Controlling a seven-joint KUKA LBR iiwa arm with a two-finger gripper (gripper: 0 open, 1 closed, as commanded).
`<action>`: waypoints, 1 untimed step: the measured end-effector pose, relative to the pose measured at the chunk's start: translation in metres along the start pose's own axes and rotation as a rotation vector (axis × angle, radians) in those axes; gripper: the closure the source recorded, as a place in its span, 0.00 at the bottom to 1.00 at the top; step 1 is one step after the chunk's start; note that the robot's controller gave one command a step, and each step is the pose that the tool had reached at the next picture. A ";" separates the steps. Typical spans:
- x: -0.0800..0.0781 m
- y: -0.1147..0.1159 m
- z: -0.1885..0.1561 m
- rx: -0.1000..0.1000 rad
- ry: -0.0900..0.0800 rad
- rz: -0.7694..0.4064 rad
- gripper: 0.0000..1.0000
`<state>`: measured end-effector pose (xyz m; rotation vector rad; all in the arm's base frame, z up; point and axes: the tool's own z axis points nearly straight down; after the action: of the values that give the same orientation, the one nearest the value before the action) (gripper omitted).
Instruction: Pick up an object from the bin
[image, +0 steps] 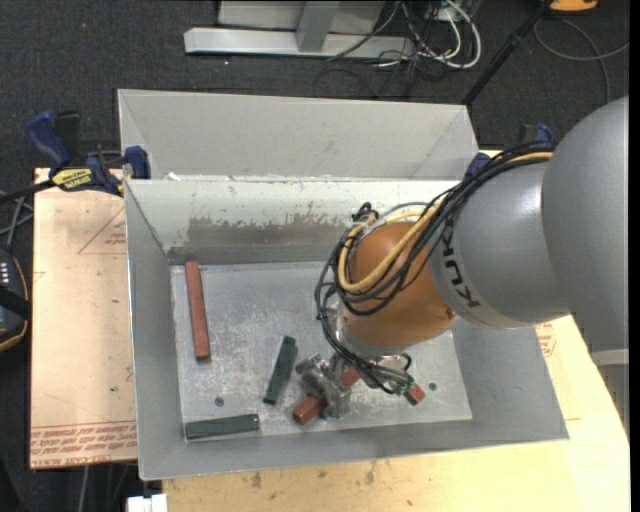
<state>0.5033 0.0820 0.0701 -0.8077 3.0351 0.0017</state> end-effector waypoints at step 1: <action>0.000 0.000 0.000 0.000 0.000 0.000 1.00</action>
Offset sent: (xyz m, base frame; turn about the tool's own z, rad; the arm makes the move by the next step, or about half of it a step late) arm -0.0096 -0.0171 0.1435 -0.0502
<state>0.5033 0.0819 0.0701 -0.8075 3.0353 0.0019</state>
